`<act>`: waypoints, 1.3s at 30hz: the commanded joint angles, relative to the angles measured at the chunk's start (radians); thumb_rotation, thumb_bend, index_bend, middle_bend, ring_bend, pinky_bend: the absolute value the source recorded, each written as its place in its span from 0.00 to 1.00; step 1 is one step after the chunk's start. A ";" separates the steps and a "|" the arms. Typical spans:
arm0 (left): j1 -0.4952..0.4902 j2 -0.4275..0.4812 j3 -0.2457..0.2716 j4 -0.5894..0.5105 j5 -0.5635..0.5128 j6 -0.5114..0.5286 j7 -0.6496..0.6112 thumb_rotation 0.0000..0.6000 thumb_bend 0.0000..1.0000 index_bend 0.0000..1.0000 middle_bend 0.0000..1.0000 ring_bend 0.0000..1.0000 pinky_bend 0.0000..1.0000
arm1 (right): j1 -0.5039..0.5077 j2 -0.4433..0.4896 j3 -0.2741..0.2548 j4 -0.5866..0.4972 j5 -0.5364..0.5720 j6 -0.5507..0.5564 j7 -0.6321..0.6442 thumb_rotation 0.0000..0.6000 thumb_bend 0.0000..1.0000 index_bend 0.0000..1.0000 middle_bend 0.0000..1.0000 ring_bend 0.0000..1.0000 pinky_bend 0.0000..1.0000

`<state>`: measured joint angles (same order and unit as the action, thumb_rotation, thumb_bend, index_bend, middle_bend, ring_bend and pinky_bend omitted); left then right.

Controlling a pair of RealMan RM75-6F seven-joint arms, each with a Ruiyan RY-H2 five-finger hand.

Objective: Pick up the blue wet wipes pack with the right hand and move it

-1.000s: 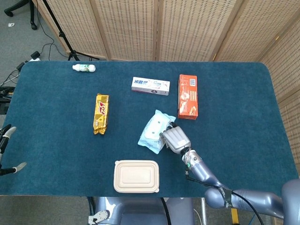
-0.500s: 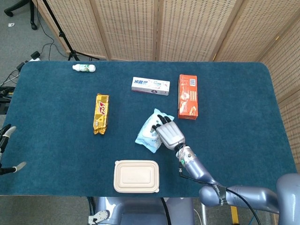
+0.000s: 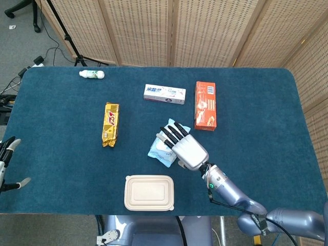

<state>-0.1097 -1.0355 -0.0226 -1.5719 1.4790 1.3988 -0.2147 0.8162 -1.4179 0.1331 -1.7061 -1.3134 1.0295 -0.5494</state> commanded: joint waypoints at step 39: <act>-0.048 -0.019 -0.027 0.021 -0.104 -0.119 0.027 1.00 0.00 0.00 0.00 0.00 0.00 | 0.223 -0.427 0.187 0.811 0.147 -0.234 0.246 1.00 0.00 0.07 0.00 0.00 0.03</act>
<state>-0.1570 -1.0544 -0.0491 -1.5513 1.3759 1.2798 -0.1879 1.0283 -1.8334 0.3099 -0.9098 -1.1759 0.7983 -0.3084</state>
